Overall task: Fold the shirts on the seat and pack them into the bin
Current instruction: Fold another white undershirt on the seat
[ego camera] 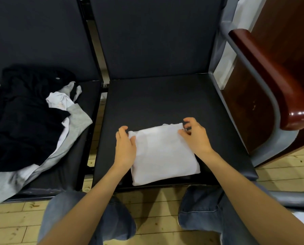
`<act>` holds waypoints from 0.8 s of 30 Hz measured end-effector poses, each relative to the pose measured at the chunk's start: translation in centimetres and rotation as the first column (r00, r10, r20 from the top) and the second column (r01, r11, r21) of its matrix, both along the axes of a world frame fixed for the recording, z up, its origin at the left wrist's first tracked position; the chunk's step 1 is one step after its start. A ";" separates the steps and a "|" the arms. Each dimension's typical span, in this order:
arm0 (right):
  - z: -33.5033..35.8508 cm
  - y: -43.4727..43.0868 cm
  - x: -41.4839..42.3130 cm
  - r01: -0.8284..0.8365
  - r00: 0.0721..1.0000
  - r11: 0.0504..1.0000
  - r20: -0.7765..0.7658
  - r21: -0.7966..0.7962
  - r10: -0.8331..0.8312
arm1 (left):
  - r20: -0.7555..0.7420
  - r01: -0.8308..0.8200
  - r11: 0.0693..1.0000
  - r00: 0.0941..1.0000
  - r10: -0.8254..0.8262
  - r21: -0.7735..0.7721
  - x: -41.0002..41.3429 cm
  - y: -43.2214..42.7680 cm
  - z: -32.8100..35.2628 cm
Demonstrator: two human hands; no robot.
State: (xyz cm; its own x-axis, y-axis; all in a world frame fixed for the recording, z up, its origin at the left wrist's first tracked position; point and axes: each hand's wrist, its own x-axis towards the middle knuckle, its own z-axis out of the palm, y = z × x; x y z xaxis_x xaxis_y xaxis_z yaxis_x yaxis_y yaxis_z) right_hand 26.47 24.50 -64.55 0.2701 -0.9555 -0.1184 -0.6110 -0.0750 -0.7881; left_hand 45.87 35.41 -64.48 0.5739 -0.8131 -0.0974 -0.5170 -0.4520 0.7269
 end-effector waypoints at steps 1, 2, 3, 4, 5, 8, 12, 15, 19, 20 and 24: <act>0.0 0.1 0.1 -0.019 0.999 1.000 -0.043 -0.023 0.018 | 0.061 0.006 1.000 0.998 -0.007 0.010 -0.2 0.1 0.2; 0.2 0.2 0.1 -0.042 0.995 0.997 -0.089 -0.070 0.036 | 0.162 0.009 1.000 0.987 -0.012 0.018 -0.4 0.3 0.4; 0.5 0.5 0.1 -0.075 0.989 0.987 -0.139 -0.138 0.056 | 0.307 0.040 0.999 0.951 -0.046 0.025 -0.8 0.6 0.5; 0.9 0.8 0.2 -0.115 0.982 0.967 -0.171 -0.227 0.076 | 0.424 0.085 0.996 0.901 -0.086 0.023 -1.1 0.8 0.5; 1.5 1.4 0.4 -0.166 0.979 0.926 -0.166 -0.339 0.115 | 0.470 0.133 0.991 0.873 -0.132 0.031 -1.6 1.0 0.4; 1.7 3.0 1.4 -0.357 0.934 0.734 -0.208 -0.577 0.291 | 0.504 0.260 0.959 0.818 -0.279 0.109 -3.7 1.9 -0.2; -0.8 3.9 2.3 -0.600 0.741 0.770 -0.513 -0.218 0.433 | 0.507 0.238 0.937 0.792 -0.340 0.257 -4.5 2.8 -2.9; -2.3 3.7 2.1 -0.616 0.674 0.776 -0.601 -0.135 0.430 | 0.503 0.209 0.942 0.803 -0.319 0.263 -4.4 3.0 -4.1; -2.6 3.8 2.1 -0.606 0.674 0.783 -0.613 -0.139 0.412 | 0.514 0.211 0.946 0.799 -0.312 0.247 -4.5 3.0 -4.3; -2.5 3.7 2.1 -0.609 0.676 0.781 -0.605 -0.139 0.420 | 0.517 0.212 0.950 0.801 -0.302 0.228 -4.4 3.1 -4.4; -1.7 4.0 1.8 -0.469 0.838 0.859 -0.410 -0.207 0.359 | 0.504 0.101 0.993 0.856 -0.115 0.055 -4.2 3.3 -4.1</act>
State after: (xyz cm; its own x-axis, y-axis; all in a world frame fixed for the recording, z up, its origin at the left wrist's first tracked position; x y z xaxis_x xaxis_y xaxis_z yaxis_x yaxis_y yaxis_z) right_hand 28.32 28.51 -66.27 0.6418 -0.7667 -0.0181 -0.6958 -0.5722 -0.4342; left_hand 41.65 38.72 -68.55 0.4583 -0.8741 0.1608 -0.8569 -0.3864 0.3413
